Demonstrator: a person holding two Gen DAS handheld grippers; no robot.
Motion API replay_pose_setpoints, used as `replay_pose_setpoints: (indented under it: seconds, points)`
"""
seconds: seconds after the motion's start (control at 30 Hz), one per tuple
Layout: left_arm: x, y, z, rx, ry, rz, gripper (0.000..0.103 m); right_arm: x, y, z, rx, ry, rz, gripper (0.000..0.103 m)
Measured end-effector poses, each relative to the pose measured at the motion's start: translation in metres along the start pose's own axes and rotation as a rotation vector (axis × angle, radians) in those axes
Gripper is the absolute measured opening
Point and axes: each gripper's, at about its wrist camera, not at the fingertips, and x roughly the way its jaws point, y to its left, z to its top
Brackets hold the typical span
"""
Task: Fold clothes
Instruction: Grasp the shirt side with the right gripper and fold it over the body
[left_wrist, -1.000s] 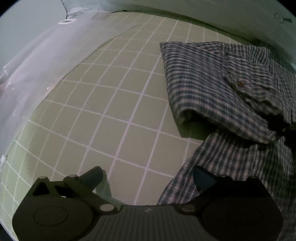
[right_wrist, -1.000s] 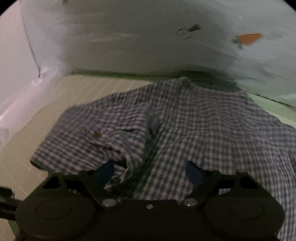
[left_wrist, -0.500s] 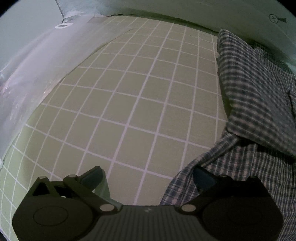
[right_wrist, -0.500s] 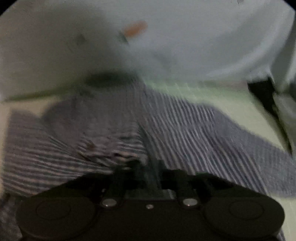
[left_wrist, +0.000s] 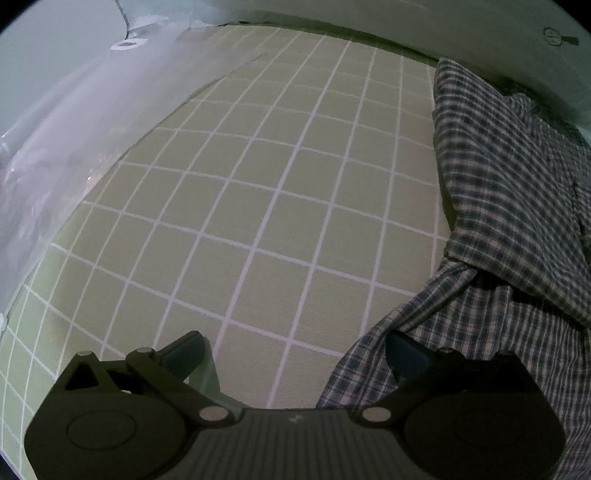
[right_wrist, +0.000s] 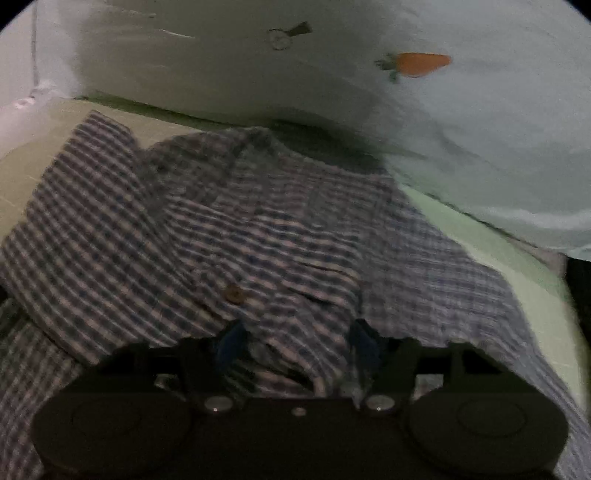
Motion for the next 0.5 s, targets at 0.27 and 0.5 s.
replay_pose_setpoints:
  seconds: [0.27, 0.5]
  points:
    - [-0.039, -0.009, 0.016, -0.029, -0.096, -0.089, 0.102, -0.023, -0.067, 0.019, 0.273, -0.166, 0.015, 0.005]
    - [-0.083, -0.007, 0.023, -0.11, -0.229, -0.117, 0.102, -0.016, -0.157, 0.01, 0.431, -0.21, -0.268, 0.006]
